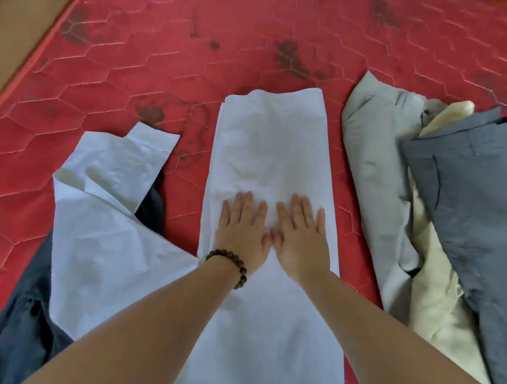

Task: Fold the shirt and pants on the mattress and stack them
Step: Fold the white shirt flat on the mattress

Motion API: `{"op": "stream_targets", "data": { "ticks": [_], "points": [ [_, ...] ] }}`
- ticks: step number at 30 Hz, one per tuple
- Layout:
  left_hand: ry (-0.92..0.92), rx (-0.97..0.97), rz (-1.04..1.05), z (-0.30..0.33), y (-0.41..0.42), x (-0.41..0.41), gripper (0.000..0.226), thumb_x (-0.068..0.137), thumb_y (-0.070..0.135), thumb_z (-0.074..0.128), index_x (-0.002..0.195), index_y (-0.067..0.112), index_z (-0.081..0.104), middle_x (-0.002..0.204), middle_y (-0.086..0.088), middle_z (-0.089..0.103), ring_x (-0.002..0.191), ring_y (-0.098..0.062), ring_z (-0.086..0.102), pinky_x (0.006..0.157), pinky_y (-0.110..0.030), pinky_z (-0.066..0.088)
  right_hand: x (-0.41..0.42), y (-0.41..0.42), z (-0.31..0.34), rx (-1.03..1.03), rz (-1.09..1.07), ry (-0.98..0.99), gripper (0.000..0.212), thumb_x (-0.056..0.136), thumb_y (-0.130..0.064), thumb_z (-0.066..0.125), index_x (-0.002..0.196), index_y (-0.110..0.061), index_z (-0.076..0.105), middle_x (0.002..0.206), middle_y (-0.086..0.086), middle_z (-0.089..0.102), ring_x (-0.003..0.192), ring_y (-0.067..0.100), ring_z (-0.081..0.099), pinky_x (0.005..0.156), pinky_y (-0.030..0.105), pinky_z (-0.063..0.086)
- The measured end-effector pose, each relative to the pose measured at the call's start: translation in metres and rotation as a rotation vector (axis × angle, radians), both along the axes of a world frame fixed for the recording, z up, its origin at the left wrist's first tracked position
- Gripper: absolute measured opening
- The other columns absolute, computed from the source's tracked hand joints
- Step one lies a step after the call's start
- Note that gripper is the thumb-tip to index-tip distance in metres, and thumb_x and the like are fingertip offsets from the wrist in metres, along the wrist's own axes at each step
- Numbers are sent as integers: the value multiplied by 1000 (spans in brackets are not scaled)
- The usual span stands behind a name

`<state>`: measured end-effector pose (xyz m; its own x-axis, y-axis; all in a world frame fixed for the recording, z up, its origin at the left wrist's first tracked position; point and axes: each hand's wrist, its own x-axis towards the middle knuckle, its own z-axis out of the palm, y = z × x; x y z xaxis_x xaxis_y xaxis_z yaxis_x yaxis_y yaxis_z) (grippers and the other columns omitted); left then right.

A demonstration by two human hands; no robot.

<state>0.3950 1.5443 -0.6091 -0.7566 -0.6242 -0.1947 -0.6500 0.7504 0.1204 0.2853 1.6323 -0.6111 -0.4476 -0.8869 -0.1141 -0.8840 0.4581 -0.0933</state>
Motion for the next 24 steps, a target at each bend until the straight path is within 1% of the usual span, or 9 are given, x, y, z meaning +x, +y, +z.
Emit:
{"op": "stream_targets", "data": {
  "ticks": [4, 8, 12, 14, 18, 19, 21, 23, 24],
  "points": [
    [29, -8, -6, -11, -52, -39, 62, 98, 47, 21, 153, 25, 3, 160, -13, -8, 147, -30, -14, 117, -52, -10, -37, -51, -6, 14, 39, 35, 57, 100, -44, 19, 153, -23, 12, 161, 10, 3, 149, 25, -5, 116, 44, -16],
    [44, -19, 105, -16, -108, -65, 65, 95, 52, 25, 152, 32, 2, 160, -13, -11, 146, -34, -14, 117, -56, -5, -75, -89, -13, 31, 25, 53, 59, 99, -52, 18, 153, -30, 9, 161, 10, 3, 149, 26, -2, 119, 48, -7],
    [30, -85, 151, -25, -138, -67, 68, 89, 66, 12, 149, 40, -6, 160, -12, -15, 145, -36, -17, 114, -60, -6, -116, -110, -24, 73, -108, 45, 64, 92, -61, 3, 150, -38, -9, 161, -2, -10, 148, 23, -10, 119, 50, -2],
    [58, -124, 147, -30, -138, -64, 68, 88, 67, 10, 149, 41, -4, 160, -11, -11, 145, -36, -15, 114, -61, -4, -130, -117, -28, 76, -196, 39, 65, 90, -63, 1, 150, -39, -11, 161, -4, -11, 148, 21, -11, 118, 52, -2],
    [104, -120, 147, -32, -138, -64, 68, 88, 66, 12, 150, 40, 2, 160, -13, -8, 146, -35, -14, 114, -60, -3, -137, -141, -19, 37, -340, 8, 60, 96, -51, 8, 153, -32, 0, 162, 3, -5, 148, 23, -8, 117, 57, -3],
    [103, -119, 148, -32, -138, -64, 68, 88, 66, 11, 150, 40, 2, 160, -13, -8, 146, -35, -15, 114, -60, -4, -129, -145, -15, -19, -315, 30, 58, 99, -45, 15, 154, -27, 7, 162, 6, 0, 149, 24, -5, 117, 57, -4],
    [86, -126, 144, -32, -138, -64, 67, 89, 63, 8, 151, 39, 1, 160, -13, -8, 146, -36, -14, 114, -61, -4, -99, -151, -9, -124, -129, 26, 55, 101, -37, 27, 153, -23, 16, 161, 8, 7, 149, 26, 1, 118, 54, -3],
    [62, -141, 125, -33, -138, -64, 65, 89, 58, 6, 151, 38, 0, 160, -14, -8, 145, -36, -14, 113, -62, -3, -66, -146, -12, -152, 40, -23, 54, 100, -32, 31, 152, -20, 21, 160, 6, 11, 149, 25, 4, 119, 51, 1],
    [56, -144, 122, -33, -138, -64, 64, 90, 56, 5, 151, 38, 0, 160, -14, -8, 145, -36, -14, 113, -62, -3, -54, -140, -15, -155, 37, -62, 52, 101, -31, 31, 151, -19, 24, 160, 6, 12, 148, 24, 5, 120, 50, 3]
  ]
}}
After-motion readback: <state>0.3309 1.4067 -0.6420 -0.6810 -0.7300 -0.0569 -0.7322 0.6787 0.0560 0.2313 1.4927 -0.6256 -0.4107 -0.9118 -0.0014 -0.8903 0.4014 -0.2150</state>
